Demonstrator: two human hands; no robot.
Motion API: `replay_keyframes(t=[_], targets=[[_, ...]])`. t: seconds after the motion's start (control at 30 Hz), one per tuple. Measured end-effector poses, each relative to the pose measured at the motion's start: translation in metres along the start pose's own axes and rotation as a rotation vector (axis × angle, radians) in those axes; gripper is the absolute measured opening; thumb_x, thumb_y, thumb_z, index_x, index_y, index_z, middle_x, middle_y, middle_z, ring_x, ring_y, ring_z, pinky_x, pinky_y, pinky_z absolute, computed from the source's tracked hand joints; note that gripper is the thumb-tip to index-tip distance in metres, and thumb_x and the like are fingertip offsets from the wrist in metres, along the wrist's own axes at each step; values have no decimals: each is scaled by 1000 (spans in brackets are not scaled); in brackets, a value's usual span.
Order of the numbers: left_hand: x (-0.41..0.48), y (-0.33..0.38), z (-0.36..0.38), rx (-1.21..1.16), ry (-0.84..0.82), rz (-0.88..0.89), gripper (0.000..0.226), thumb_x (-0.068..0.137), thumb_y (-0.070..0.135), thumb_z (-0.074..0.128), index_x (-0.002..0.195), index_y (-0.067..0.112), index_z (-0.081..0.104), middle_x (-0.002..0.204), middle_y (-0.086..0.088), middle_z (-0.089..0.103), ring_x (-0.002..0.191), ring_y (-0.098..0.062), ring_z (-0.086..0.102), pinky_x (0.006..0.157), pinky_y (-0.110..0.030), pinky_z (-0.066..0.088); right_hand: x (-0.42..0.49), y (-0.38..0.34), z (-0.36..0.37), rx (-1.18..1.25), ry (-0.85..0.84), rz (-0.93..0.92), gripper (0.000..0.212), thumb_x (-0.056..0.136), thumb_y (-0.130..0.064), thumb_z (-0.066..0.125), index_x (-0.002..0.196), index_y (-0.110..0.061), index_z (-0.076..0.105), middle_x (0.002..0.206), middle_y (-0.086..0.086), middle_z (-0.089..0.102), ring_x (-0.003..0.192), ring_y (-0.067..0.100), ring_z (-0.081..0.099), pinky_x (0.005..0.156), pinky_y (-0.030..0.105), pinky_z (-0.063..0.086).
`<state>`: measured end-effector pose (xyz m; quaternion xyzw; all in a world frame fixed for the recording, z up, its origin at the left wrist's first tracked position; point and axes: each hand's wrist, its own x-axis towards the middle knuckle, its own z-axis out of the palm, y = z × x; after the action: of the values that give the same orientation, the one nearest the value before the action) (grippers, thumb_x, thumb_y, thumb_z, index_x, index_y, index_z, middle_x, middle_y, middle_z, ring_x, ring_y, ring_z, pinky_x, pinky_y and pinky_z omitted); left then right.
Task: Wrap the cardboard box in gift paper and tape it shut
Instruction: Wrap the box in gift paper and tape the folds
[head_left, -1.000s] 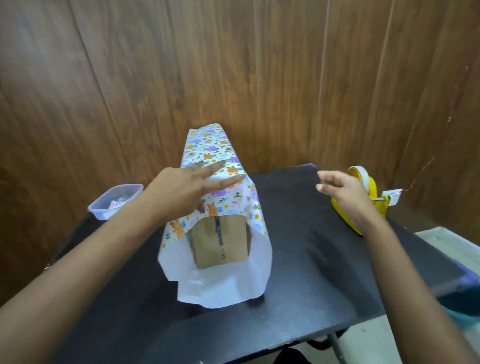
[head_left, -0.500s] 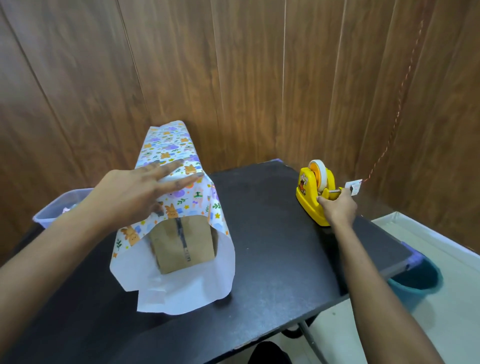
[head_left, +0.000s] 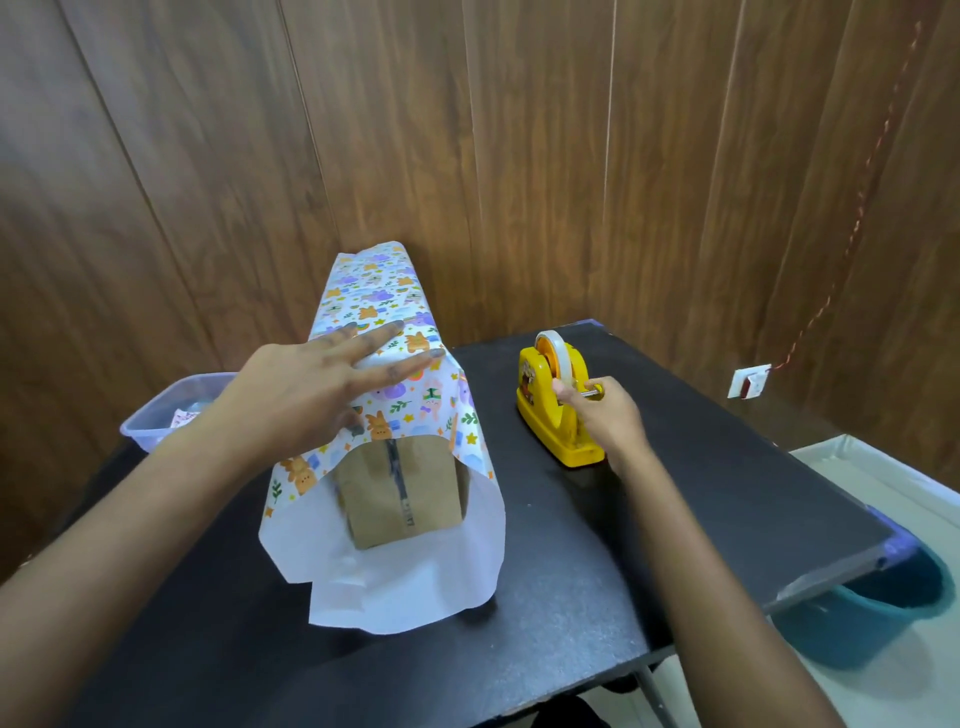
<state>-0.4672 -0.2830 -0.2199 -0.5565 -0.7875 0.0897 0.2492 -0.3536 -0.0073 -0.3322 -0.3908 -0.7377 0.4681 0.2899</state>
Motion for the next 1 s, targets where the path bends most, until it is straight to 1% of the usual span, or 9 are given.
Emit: replay_keyframes(t=[0.1,0.2,0.33,0.4,0.47,0.53,0.6,0.83,1.0], targets=[[-1,-1,1,-25,31,27,113,83,36,67,114,68,-36,155,17,14,135,-18,38,62,-31,54,10,-12,-19,14,-82,-1,33,89,-37,61,93,-5,68,102,10,64,105,25,57,88,36,44],[-1,-1,1,-21,36,9,111,85,38,63,111,68,-40,156,17,9,138,-17,33,64,-29,51,13,-26,-31,55,-163,50,25,88,-18,64,99,5,69,100,8,61,97,16,51,83,30,37],[-1,0,2,-51,49,30,119,76,32,75,123,67,-28,153,12,26,129,-23,47,54,-29,52,15,-38,-36,112,-121,48,15,85,-11,67,94,1,65,108,11,60,112,21,52,85,30,35],[-1,-2,5,-35,67,29,116,79,34,72,121,67,-31,154,14,21,133,-21,42,56,-28,52,16,-37,-36,116,-99,78,24,85,-11,68,103,4,64,118,14,60,117,26,53,87,33,38],[-2,-1,4,-33,76,23,115,79,34,72,122,67,-30,154,14,21,134,-20,41,57,-29,52,16,-31,-36,116,-102,146,26,86,-11,66,107,4,64,113,14,61,102,24,58,80,30,43],[-2,0,3,-41,64,22,118,75,32,76,126,66,-24,152,12,28,129,-22,47,54,-29,52,11,-20,-33,132,-115,217,9,88,-9,62,92,-1,65,91,9,60,71,15,54,61,23,39],[-2,0,3,-48,48,19,121,71,31,80,129,66,-21,150,10,33,125,-24,51,51,-28,50,7,-10,-29,163,-120,271,16,90,-12,60,75,-8,60,77,5,55,60,11,46,51,21,32],[-1,-2,4,17,2,51,129,53,29,90,142,55,0,139,3,51,107,-27,64,40,-18,36,1,-2,-21,360,-112,273,20,95,-12,52,74,-10,54,71,6,57,64,15,55,56,23,45],[-1,-2,7,20,21,39,124,66,31,83,135,61,-15,147,8,41,120,-26,56,45,-21,39,-12,-4,-17,743,-144,421,17,94,-2,48,79,-2,56,73,11,60,66,21,62,45,23,54]])
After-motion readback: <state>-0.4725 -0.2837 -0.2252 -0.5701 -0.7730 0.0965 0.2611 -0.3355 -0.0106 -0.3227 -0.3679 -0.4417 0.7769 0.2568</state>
